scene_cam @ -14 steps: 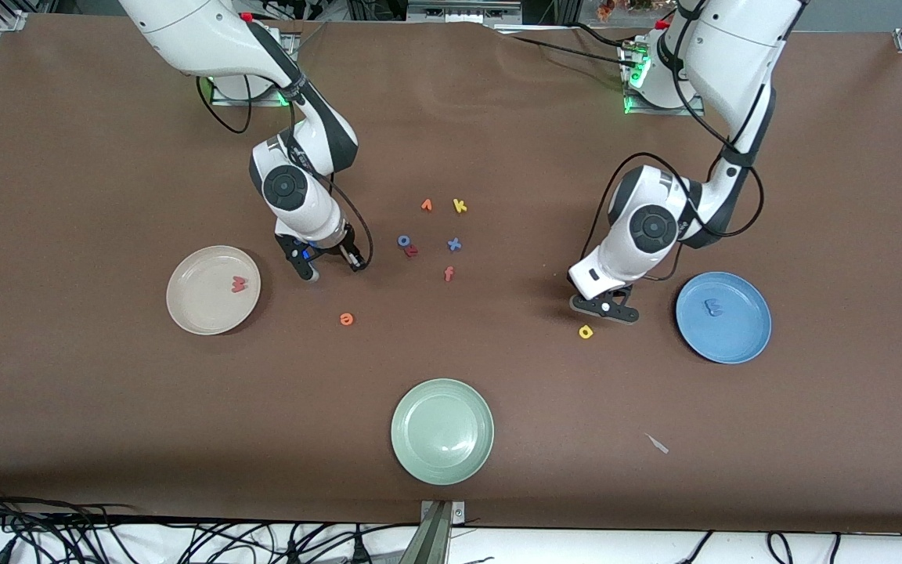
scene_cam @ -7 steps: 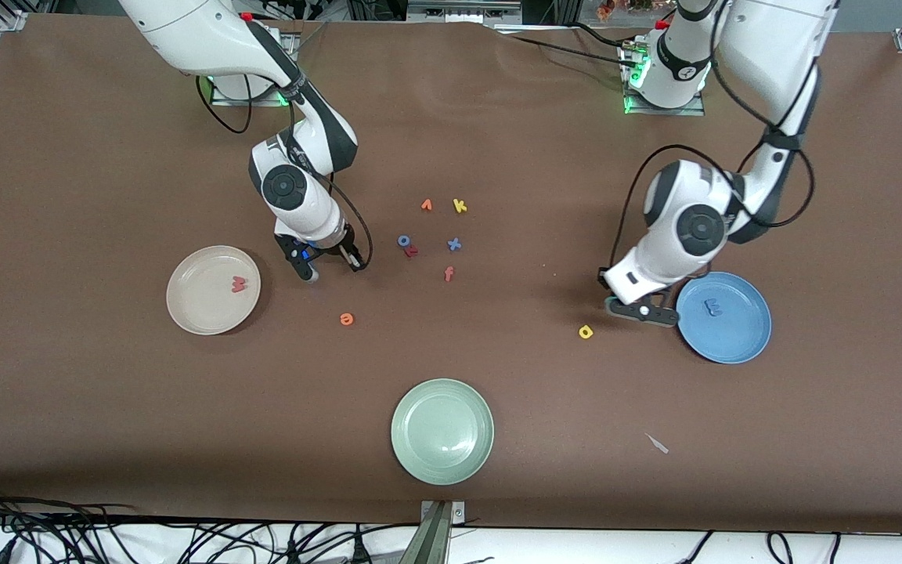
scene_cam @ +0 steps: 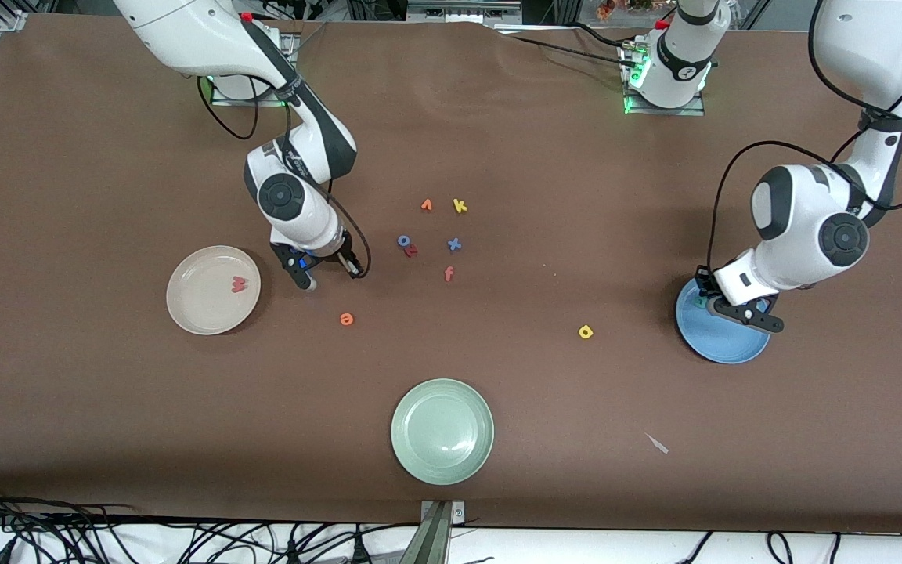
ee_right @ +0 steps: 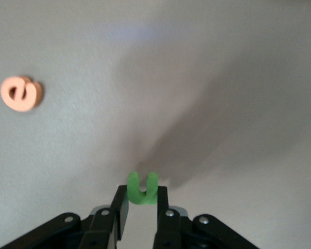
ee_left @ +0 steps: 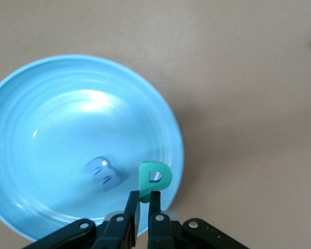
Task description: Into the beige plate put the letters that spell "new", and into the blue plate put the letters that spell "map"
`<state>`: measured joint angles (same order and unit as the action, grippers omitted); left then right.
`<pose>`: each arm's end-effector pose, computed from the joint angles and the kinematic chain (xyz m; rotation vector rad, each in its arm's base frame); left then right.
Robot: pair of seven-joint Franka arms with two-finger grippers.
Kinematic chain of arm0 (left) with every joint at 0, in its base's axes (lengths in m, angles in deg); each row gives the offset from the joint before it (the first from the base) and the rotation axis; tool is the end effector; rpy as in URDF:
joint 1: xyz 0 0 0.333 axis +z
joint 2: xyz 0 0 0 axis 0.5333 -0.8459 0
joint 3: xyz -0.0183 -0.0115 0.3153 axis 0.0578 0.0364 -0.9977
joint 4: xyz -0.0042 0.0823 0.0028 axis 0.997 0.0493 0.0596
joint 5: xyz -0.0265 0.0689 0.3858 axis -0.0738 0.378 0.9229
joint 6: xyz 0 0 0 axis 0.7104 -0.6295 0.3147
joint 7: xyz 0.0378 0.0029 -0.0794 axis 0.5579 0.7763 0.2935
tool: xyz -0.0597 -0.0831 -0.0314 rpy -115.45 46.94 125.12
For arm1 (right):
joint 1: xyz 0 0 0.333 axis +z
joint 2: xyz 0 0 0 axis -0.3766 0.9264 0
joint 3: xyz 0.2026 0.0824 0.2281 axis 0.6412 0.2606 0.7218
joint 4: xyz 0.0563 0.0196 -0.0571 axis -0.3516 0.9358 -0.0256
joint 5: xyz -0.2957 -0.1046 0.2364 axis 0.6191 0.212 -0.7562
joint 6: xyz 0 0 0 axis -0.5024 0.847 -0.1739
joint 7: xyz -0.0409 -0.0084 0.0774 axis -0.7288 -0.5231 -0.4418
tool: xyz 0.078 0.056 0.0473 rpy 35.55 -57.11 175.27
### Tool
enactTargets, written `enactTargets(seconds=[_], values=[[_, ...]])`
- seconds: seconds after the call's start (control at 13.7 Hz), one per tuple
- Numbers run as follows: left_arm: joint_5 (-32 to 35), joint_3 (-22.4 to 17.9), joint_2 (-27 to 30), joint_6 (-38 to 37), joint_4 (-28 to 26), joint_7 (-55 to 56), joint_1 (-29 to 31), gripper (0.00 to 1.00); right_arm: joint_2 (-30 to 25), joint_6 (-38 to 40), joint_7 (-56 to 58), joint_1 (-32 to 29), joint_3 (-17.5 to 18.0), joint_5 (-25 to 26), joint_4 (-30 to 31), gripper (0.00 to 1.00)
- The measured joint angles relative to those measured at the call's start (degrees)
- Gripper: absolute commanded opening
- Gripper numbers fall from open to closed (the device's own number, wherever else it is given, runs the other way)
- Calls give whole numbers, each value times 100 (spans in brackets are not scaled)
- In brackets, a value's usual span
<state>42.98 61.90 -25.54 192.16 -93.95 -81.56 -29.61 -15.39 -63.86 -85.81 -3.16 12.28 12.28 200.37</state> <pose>0.5793 0.0132 0.2400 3.0335 -0.4972 -0.1495 0.5222 0.2894 0.2010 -2.8411 1.2959 0.1677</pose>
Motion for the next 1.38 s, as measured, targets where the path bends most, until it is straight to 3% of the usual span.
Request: enactTargets(seconds=[0.36,0.73,1.09,1.17,1.24,1.31,1.38], values=[[-9,77,-1,30,-2,-15,-103,52,-184,1061,2164,-26,-610,12,-136,9],[-865,127,-234,528,194,36,-841,54,-306,1508,4010,-33,-1351,20,-137,10],[-884,140,-1214,652,1426,912,-1616,54,-325,1543,5156,-38,-1841,22,-155,13],[-884,141,-1369,668,1601,1057,-1733,54,-325,1541,5299,-39,-1904,22,-156,29],[-884,140,-1468,692,1694,1109,-1805,55,-324,1539,5428,-42,-1959,22,-159,74],[-884,139,-1526,750,1731,1135,-1835,55,-318,1535,5516,-50,-1999,22,-174,100],[-884,140,-1576,815,1741,1138,-1852,56,-313,1534,5545,-59,-2013,22,-201,100]])
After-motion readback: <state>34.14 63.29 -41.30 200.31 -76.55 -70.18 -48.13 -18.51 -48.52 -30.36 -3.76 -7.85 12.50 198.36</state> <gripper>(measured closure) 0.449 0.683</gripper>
